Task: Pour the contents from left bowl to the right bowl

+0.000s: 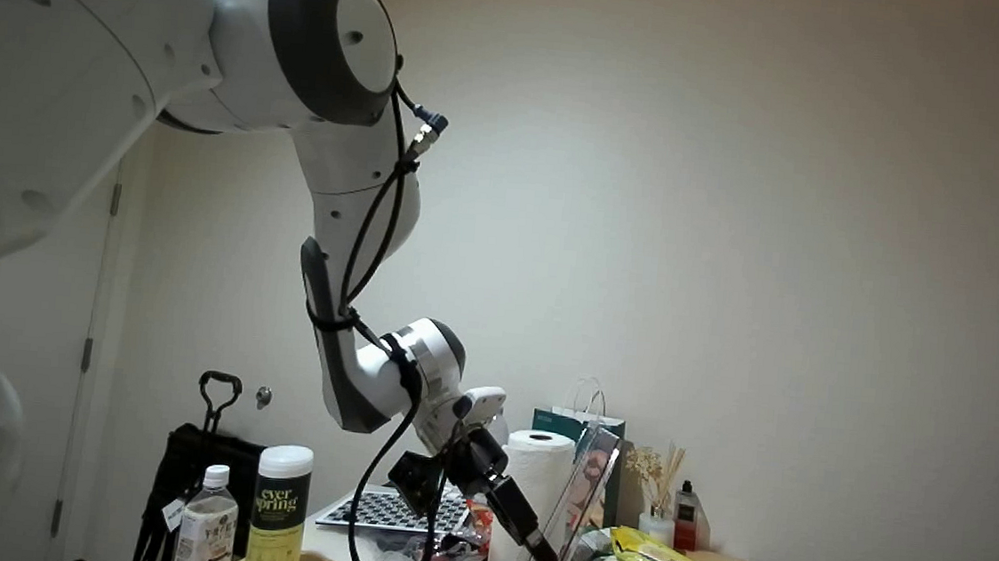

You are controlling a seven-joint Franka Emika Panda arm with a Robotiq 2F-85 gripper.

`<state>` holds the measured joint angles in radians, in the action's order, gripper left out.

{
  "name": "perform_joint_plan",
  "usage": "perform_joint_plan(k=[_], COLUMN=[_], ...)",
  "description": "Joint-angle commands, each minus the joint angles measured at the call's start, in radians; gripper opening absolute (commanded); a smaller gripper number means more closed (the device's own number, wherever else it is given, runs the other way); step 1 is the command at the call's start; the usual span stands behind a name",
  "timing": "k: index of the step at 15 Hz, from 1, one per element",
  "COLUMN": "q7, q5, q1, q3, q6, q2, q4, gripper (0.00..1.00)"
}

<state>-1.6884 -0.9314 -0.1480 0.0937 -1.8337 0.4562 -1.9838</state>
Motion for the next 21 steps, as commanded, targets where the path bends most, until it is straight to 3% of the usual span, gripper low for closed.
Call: perform_joint_plan(k=[1, 3, 5, 14, 21], q7=[0.003, 0.009, -0.081, -0.076, -0.069], q5=[-0.005, -0.005, -0.079, -0.171, -0.265], q1=[0.026, 0.030, -0.009, -0.069, -0.072], q3=[-0.029, -0.030, -0.020, -0.104, -0.149], q6=[0.008, 0.008, 0.061, 0.372, 0.471], q2=[0.001, 0.003, 0.008, 0.003, 0.008], q4=[0.003, 0.003, -0.004, -0.010, -0.063], gripper=[0.07, 0.02, 0.03, 0.03, 0.02])
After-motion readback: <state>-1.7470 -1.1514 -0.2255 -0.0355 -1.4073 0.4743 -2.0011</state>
